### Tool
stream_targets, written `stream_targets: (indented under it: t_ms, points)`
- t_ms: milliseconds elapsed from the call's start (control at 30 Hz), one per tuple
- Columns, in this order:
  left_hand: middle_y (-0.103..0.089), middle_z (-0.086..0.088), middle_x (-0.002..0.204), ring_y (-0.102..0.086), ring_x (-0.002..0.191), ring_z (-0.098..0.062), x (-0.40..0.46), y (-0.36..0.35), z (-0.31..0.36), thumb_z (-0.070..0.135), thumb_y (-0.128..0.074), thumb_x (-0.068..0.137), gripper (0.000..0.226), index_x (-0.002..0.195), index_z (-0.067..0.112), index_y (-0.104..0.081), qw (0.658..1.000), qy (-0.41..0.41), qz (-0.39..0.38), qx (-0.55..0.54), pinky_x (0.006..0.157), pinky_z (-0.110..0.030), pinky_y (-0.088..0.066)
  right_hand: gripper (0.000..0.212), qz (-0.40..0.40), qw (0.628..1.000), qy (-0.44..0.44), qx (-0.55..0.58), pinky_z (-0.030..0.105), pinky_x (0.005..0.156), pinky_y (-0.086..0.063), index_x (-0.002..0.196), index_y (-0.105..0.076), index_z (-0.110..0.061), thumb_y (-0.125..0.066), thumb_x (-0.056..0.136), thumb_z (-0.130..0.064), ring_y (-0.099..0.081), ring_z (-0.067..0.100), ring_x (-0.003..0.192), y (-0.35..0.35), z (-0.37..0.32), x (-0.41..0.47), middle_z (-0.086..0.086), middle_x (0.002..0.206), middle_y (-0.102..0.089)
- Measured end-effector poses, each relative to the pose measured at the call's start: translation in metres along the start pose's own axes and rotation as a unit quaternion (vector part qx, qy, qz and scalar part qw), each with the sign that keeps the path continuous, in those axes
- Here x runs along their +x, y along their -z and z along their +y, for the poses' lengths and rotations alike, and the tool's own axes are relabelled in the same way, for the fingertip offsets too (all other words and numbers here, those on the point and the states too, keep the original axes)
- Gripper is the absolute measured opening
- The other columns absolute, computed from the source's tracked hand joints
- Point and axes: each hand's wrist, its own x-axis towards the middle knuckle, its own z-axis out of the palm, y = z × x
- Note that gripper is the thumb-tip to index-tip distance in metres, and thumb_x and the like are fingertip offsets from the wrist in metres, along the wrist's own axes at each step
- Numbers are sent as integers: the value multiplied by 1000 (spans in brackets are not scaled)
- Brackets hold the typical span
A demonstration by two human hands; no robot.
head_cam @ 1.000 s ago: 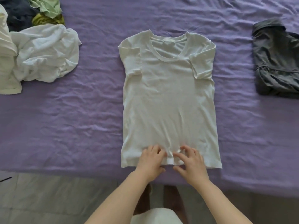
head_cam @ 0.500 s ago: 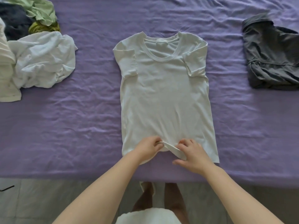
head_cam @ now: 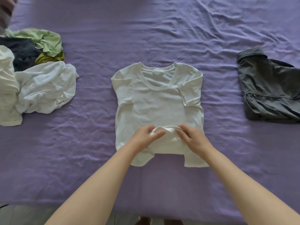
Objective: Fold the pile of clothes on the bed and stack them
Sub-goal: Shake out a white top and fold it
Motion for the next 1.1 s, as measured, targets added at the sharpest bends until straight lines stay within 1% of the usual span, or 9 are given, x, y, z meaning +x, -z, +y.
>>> stream_targets:
  t_ms: [100, 167, 267, 367, 533, 767, 867, 967, 1100]
  points:
    - [-45, 9, 64, -44, 60, -9, 19, 10, 18, 57, -60, 85, 44, 72, 15, -57, 997, -7, 46, -61, 61, -28, -36, 38, -2, 1000, 14, -11, 23, 78, -40, 121, -57, -27, -54, 90, -50, -54, 6, 96, 7, -11, 25, -15, 101, -58]
    - [-50, 8, 63, -47, 60, -11, 30, 18, 30, 51, -64, 85, 37, 72, 17, -63, 993, -12, 61, -98, 60, -28, -38, 42, 20, 999, 42, -25, 23, 80, -41, 122, -56, -25, -64, 86, -44, -54, 5, 97, 7, -17, 39, -14, 105, -58]
    - [-53, 7, 62, -48, 59, -11, 44, 32, 42, 44, -68, 85, 31, 73, 15, -68, 990, -16, 65, -121, 58, -26, -38, 23, 62, 997, 47, -25, 25, 73, -44, 110, -63, -22, -63, 87, -23, -59, 12, 87, 10, -24, 58, -11, 90, -63]
    - [-45, 9, 56, -41, 54, -9, 59, 51, 50, 36, -70, 85, 33, 59, 20, -58, 991, -22, 64, -112, 52, -22, -31, 14, 104, 994, 7, 21, 10, 59, -37, 94, -64, -24, -57, 85, -15, -53, 5, 70, 21, -32, 75, -16, 72, -57]
    - [-60, 5, 67, -53, 62, -9, 82, 87, 53, 28, -75, 82, 18, 70, 19, -65, 993, 10, 19, -117, 61, -20, -42, 9, 135, 988, -57, 51, 21, 60, -40, 79, -59, -25, -55, 86, -20, -53, 7, 68, 47, -41, 105, -14, 69, -57]
    - [-58, 11, 53, -52, 49, -5, 127, 136, 70, 32, -71, 85, 27, 65, 18, -59, 984, 28, 33, -171, 45, -14, -39, 8, 146, 979, -61, 132, 4, 54, -38, 82, -66, -23, -62, 86, -17, -56, 4, 70, 75, -64, 167, -6, 77, -64]
    - [-66, 0, 83, -61, 77, -14, 160, 146, 82, 27, -70, 87, 11, 85, 18, -65, 982, 15, 81, -169, 70, -24, -50, 4, 161, 975, -69, 135, 7, 56, -39, 91, -65, -20, -62, 88, -18, -57, 10, 76, 78, -67, 204, -4, 83, -63]
    - [-61, -6, 110, -59, 101, -20, 183, 139, 78, 23, -71, 86, 33, 117, 17, -61, 991, 15, 95, -89, 93, -34, -49, 30, 120, 986, -89, 71, 18, 74, -41, 118, -60, -14, -65, 88, -20, -57, 17, 97, 72, -60, 225, 2, 103, -62]
    - [-56, -4, 116, -54, 110, -20, 181, 126, 54, 13, -68, 84, 41, 124, 17, -59, 985, -57, 157, 37, 95, -31, -43, 54, 79, 994, -40, -61, 28, 99, -32, 134, -48, -8, -68, 85, -17, -48, 26, 122, 55, -48, 225, 12, 128, -54]
